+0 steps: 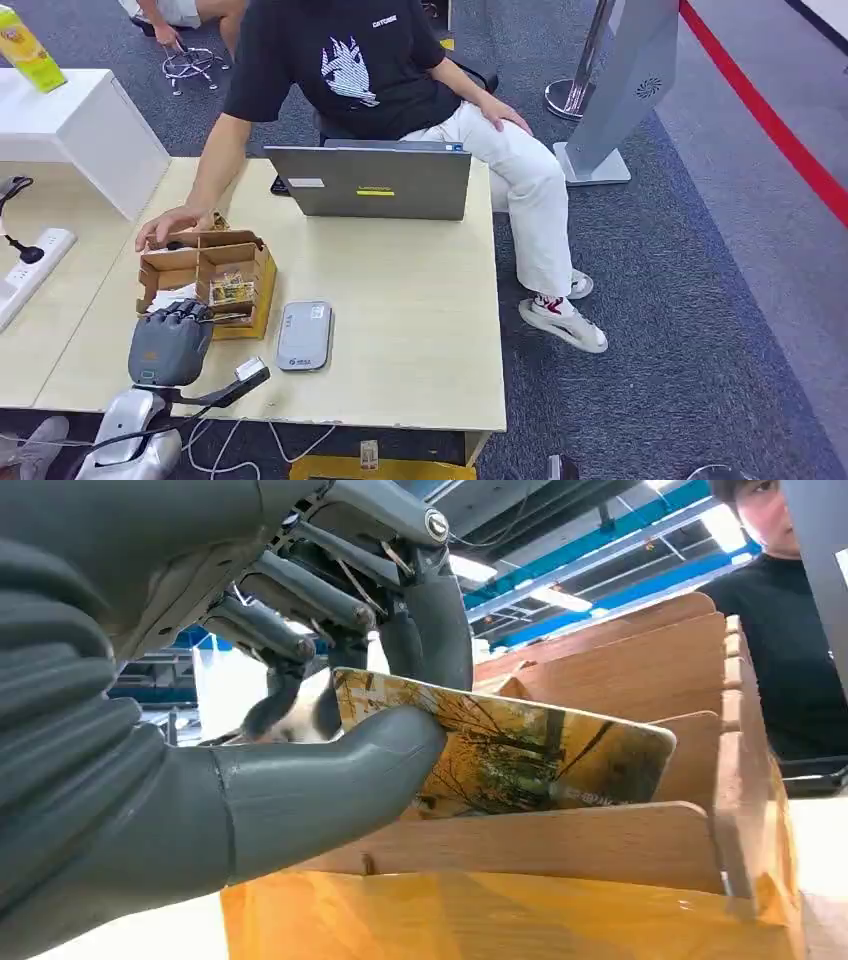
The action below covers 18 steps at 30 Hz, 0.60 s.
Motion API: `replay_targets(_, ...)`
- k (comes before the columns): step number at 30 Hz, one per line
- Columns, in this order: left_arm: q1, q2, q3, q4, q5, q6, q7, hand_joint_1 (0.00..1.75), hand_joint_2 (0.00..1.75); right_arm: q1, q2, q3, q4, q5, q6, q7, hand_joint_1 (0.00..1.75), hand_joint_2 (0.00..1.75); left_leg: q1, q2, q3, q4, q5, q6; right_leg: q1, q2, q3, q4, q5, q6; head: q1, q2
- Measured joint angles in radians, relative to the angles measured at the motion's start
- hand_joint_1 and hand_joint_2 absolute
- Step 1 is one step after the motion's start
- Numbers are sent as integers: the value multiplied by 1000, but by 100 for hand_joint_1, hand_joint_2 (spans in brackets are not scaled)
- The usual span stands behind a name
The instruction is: Pass the card to the sensor for recognition and then transmit it.
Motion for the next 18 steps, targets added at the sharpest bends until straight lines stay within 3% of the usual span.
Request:
replay_targets(12, 8, -1, 0, -11, -4, 12, 0, 175, 175, 0, 0, 4, 0, -1, 0, 3, 0, 175, 0, 0, 0, 0, 0, 0, 0, 0, 0, 0, 0, 0, 0, 0)
replay_targets(18, 8, -9, 1, -122, 1, 24, -26, 175, 175, 0, 0, 6, 0, -2, -2, 7, 0, 175, 0, 0, 0, 0, 0, 0, 0, 0, 0, 0, 0, 0, 0, 0)
